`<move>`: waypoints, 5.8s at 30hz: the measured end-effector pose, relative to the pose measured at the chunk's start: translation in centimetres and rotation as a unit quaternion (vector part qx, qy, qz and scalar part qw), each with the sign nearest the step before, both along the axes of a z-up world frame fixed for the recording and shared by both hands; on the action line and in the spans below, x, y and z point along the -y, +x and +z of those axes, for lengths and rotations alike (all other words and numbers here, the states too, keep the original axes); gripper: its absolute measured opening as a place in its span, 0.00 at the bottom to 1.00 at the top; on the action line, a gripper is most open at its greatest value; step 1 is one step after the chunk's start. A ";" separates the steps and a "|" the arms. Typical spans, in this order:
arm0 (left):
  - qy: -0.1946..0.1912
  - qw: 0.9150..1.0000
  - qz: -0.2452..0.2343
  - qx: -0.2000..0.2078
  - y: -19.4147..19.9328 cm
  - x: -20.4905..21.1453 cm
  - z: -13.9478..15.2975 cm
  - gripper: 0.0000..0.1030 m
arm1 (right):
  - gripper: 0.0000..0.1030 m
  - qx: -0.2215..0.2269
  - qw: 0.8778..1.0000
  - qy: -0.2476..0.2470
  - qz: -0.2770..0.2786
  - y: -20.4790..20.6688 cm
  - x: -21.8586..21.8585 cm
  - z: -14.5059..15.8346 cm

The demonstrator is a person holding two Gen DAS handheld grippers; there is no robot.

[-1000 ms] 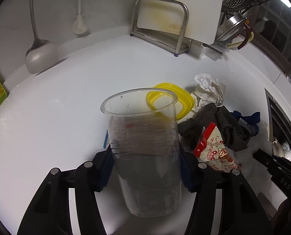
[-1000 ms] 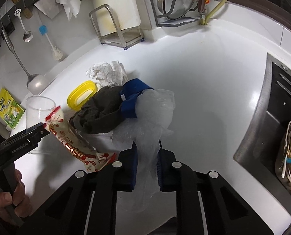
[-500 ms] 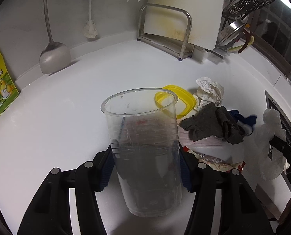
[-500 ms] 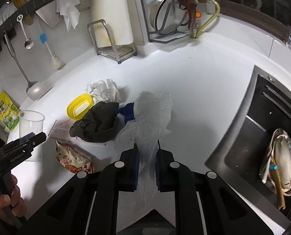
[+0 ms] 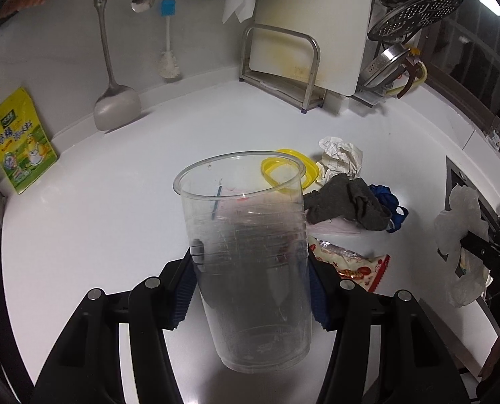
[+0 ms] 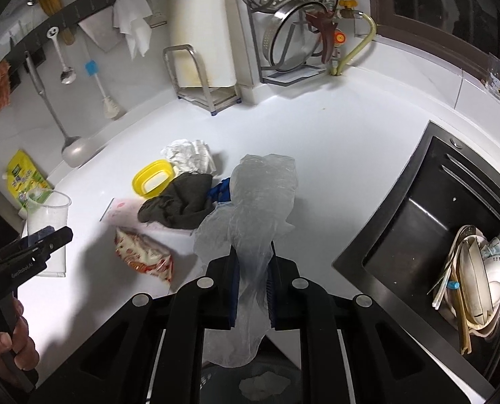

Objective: Collect trash
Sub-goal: 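Lift the cup and plastic bag and carry both over the wastebasket, then open the right tool to drop the plastic bag while the left tool releases the clear cup, then move both open tools back to the trash pile on the counter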

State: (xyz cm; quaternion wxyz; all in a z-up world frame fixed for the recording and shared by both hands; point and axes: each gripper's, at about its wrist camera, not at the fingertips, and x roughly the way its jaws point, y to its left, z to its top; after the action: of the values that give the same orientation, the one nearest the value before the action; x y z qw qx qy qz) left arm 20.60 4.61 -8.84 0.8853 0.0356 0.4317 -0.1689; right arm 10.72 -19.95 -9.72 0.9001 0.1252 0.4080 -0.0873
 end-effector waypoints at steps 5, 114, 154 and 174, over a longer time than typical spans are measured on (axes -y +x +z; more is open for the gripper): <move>0.007 1.000 0.019 0.008 -2.3 -0.4 1.6 0.54 | 0.12 -0.002 1.000 0.004 0.029 -1.6 -0.3 0.6; 0.051 0.990 0.121 -0.060 -24.9 6.9 -1.7 0.86 | 0.68 -0.029 0.981 0.013 0.194 -17.7 2.1 -3.7; 0.022 0.977 0.209 0.036 -9.7 6.1 1.6 0.94 | 0.77 0.061 0.983 -0.094 0.146 -0.9 2.8 0.1; 0.007 0.968 0.250 0.016 -2.8 8.0 -4.1 0.94 | 0.77 0.034 0.986 -0.045 0.158 9.5 3.5 -5.7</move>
State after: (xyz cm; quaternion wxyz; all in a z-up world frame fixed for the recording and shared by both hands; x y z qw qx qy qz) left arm 17.75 -3.43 -12.97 0.9059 -0.0649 0.4140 0.0611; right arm 20.19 -23.47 -15.40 0.9207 0.0215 0.3875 0.0417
